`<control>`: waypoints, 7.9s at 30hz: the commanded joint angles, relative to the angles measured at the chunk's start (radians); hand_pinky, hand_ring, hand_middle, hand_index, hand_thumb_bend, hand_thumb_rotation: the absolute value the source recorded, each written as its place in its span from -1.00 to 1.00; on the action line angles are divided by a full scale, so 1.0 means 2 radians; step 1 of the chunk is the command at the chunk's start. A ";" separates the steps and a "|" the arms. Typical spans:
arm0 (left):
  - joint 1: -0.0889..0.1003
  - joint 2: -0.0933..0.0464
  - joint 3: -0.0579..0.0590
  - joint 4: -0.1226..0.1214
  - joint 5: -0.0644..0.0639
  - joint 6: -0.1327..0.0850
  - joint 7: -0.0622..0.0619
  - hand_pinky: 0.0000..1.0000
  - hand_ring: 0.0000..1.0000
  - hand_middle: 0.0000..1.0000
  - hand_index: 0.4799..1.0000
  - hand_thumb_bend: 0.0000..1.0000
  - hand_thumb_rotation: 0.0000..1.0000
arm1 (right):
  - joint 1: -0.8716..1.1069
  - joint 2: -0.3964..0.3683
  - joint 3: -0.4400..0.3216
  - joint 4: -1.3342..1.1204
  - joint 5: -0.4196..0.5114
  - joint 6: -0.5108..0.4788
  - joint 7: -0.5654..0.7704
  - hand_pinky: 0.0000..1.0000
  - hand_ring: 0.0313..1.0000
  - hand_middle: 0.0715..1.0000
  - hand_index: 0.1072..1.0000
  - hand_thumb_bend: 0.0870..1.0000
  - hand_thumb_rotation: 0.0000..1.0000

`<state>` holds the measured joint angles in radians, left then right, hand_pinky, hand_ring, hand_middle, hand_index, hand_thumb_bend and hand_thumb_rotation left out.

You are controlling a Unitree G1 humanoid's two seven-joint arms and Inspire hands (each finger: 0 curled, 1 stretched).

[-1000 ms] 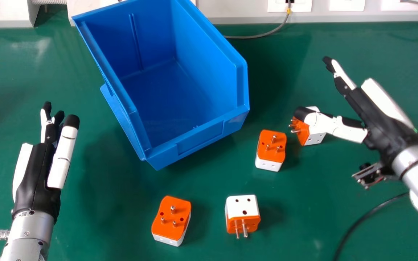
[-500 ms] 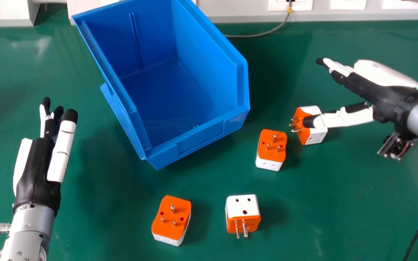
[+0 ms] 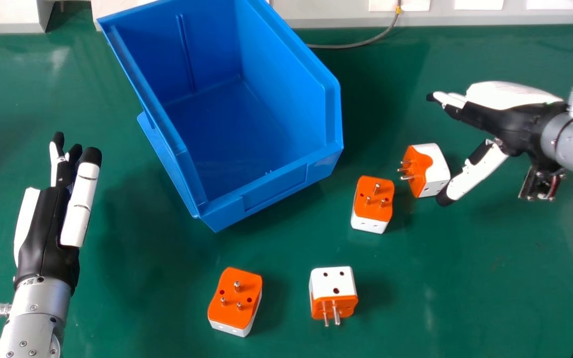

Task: Pick all objects and put in blue box

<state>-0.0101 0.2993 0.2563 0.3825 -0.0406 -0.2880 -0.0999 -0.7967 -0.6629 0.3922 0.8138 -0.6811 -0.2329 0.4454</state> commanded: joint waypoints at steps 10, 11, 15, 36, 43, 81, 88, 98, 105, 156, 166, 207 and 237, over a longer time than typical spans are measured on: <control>0.002 0.018 0.009 -0.015 -0.003 0.003 -0.003 0.89 0.96 0.98 0.91 0.07 1.00 | -0.074 0.018 0.067 0.083 -0.069 -0.031 -0.073 1.00 1.00 1.00 0.99 0.58 -0.41; 0.003 0.018 0.009 -0.019 -0.004 0.006 -0.003 0.89 0.95 0.98 0.90 0.07 1.00 | -0.078 0.021 0.072 0.091 -0.074 -0.033 -0.081 1.00 1.00 1.00 0.99 0.58 -0.41; 0.006 0.020 0.010 -0.025 -0.006 0.011 -0.005 0.87 0.95 0.97 0.88 0.08 1.00 | -0.087 0.034 0.082 0.117 -0.080 -0.037 -0.100 0.98 1.00 1.00 0.98 0.58 -0.40; 0.034 0.017 0.014 -0.081 -0.010 0.034 -0.011 0.82 0.92 0.95 0.83 0.09 0.97 | -0.095 0.083 0.104 0.182 -0.086 -0.020 -0.124 0.96 1.00 1.00 0.89 0.44 -0.43; 0.042 0.018 0.017 -0.094 -0.011 0.041 -0.014 0.82 0.91 0.95 0.82 0.09 0.96 | -0.096 0.088 0.110 0.187 -0.091 -0.011 -0.124 0.96 1.00 1.00 0.89 0.40 -0.48; 0.082 0.029 0.028 -0.147 -0.006 0.058 -0.027 0.78 0.89 0.93 0.79 0.09 0.96 | -0.088 0.085 0.155 0.203 -0.123 -0.038 -0.257 0.35 0.48 0.52 0.29 0.05 -0.83; 0.085 0.028 0.029 -0.153 -0.009 0.061 -0.030 0.77 0.89 0.93 0.79 0.09 0.96 | -0.089 0.083 0.167 0.211 -0.133 -0.048 -0.299 0.03 0.16 0.20 0.09 -0.01 -0.92; 0.085 0.028 0.031 -0.150 -0.010 0.058 -0.031 0.77 0.89 0.93 0.79 0.09 0.95 | -0.085 0.082 0.174 0.213 -0.141 -0.046 -0.332 -0.08 0.01 0.00 -0.08 -0.06 -0.97; 0.090 0.028 0.031 -0.161 -0.009 0.063 -0.031 0.77 0.89 0.92 0.79 0.09 0.95 | -0.082 0.086 0.163 0.217 -0.125 -0.047 -0.315 -0.10 -0.01 -0.06 -0.17 -0.07 -0.98; 0.033 0.020 0.013 -0.111 0.007 0.063 -0.013 0.77 0.89 0.93 0.71 0.09 0.96 | 0.307 -0.010 -0.116 -0.442 -0.009 -0.100 -0.282 -0.35 -0.14 0.00 -0.01 -0.12 -1.00; 0.026 0.018 0.009 -0.109 0.005 0.062 -0.015 0.79 0.93 0.97 0.76 0.07 0.96 | 0.252 0.053 -0.069 -0.403 -0.033 -0.129 -0.270 -0.35 -0.13 -0.01 -0.01 -0.12 -1.00; 0.034 0.005 -0.005 -0.126 0.010 0.058 -0.004 0.83 0.95 0.98 0.89 0.09 0.96 | -0.233 0.352 0.115 0.241 -0.125 0.037 -0.385 -0.36 -0.23 -0.10 0.03 -0.12 -1.00; 0.037 -0.012 -0.022 -0.171 0.015 0.099 0.009 0.81 0.92 0.94 0.82 0.08 0.93 | -0.202 0.358 0.122 0.240 -0.073 0.041 -0.352 0.13 0.41 0.51 0.33 0.01 -0.86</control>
<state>0.0735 0.2801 0.2158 0.0617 -0.0146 -0.0844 -0.0875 -1.1956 0.0613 0.6545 1.3200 -0.8491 -0.1433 -0.2294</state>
